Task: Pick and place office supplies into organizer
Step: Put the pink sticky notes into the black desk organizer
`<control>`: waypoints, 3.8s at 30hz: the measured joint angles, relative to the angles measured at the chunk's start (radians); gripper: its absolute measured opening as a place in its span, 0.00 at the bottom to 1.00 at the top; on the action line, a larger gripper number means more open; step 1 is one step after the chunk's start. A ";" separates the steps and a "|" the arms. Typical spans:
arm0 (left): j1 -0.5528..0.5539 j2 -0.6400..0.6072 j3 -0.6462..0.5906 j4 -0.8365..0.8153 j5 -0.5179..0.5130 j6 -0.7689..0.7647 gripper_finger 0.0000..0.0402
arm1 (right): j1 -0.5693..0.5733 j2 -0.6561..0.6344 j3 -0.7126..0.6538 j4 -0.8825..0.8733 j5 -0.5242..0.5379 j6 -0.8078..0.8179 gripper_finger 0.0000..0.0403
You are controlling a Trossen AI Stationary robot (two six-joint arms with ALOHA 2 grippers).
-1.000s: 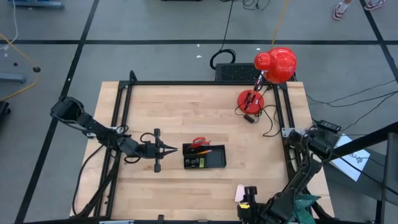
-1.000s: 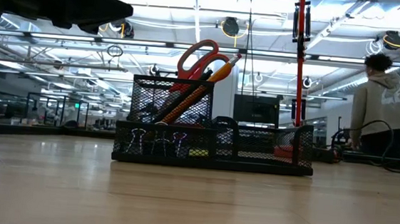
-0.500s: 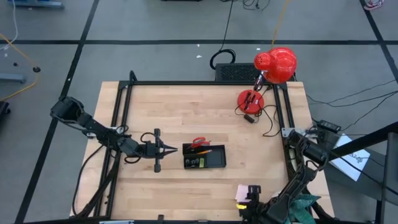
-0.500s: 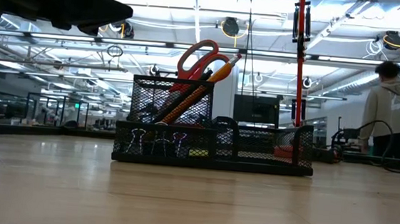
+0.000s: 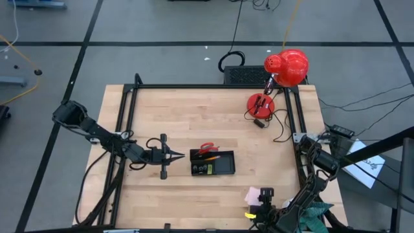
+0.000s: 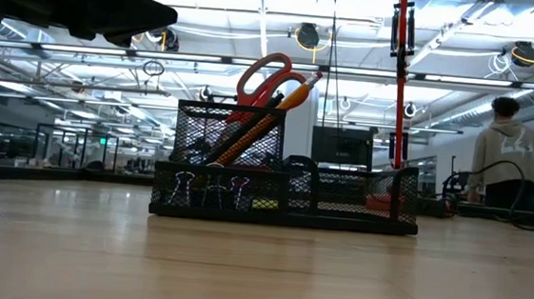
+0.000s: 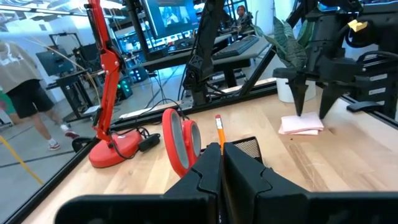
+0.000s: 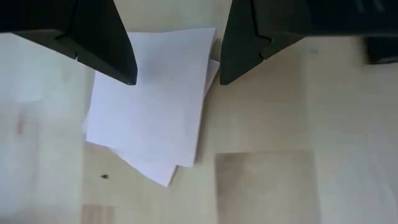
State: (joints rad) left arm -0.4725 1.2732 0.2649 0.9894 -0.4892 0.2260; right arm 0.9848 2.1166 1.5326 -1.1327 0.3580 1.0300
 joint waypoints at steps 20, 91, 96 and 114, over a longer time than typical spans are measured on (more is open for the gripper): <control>0.000 0.000 0.000 0.001 -0.001 0.001 0.06 | -0.007 0.068 -0.002 -0.022 0.027 0.053 0.23; 0.026 0.000 0.000 -0.053 0.011 -0.024 0.06 | -0.042 0.039 -0.061 -0.160 0.008 0.068 0.62; 0.026 0.000 0.000 -0.053 0.018 -0.031 0.06 | -0.042 0.039 -0.107 -0.143 0.000 0.104 0.53; 0.026 0.000 0.000 -0.051 0.021 -0.039 0.06 | -0.052 0.045 -0.113 -0.170 -0.035 0.159 0.01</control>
State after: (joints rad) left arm -0.4461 1.2732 0.2649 0.9382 -0.4679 0.1866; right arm 0.9323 2.1621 1.4199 -1.3024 0.3226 1.1892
